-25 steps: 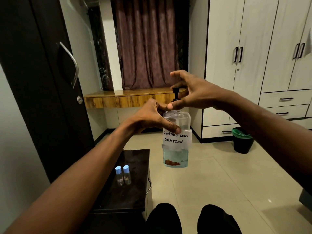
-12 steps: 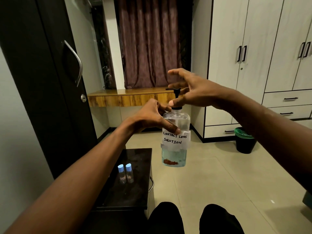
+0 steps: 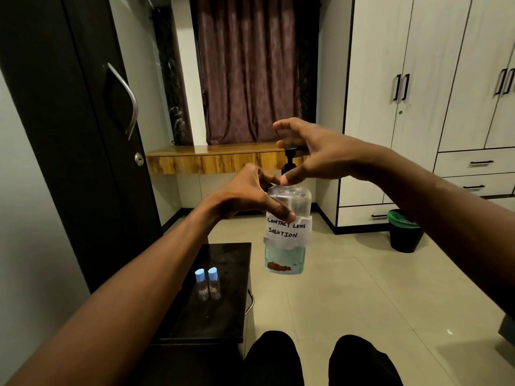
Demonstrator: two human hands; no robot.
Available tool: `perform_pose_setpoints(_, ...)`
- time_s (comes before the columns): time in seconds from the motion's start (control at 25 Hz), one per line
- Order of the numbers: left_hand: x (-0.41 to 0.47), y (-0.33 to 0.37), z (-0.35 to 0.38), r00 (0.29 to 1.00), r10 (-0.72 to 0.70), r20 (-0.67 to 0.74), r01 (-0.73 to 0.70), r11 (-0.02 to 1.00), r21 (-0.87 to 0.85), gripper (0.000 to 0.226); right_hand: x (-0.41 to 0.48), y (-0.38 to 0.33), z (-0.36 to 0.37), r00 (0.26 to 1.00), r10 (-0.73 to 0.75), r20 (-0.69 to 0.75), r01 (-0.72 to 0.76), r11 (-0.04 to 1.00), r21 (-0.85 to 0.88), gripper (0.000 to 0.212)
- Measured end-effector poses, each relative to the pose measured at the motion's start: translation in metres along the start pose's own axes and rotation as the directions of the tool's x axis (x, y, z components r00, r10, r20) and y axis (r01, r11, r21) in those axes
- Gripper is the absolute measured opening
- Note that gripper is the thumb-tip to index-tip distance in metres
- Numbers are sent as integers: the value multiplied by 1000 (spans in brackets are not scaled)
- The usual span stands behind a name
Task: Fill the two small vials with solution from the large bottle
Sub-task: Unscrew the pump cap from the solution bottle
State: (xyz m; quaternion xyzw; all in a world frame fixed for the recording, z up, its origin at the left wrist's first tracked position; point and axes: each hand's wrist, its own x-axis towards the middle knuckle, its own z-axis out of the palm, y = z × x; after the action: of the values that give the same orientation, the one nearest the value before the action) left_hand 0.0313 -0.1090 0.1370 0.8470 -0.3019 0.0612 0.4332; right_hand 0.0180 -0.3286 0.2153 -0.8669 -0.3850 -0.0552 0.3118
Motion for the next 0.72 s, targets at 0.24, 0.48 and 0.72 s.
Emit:
perform_pose_setpoints(0.24, 2, -5, -1, 1000, -5, 13, 5, 1000, -17, 48, 4, -7, 12, 980, 100, -173, -142, 958, -248, 64)
perform_pose_setpoints(0.48, -2, -11, -3, 1000, 2, 30, -2, 1000, -2, 46, -2, -11, 0, 940, -97, -327, 36, 981, -189, 66)
perform_pose_setpoints(0.72, -8, -29, -16, 993, -121, -8, 122, 991, 48, 56, -10, -11, -27, 867, -135, -479, 102, 990, -94, 57)
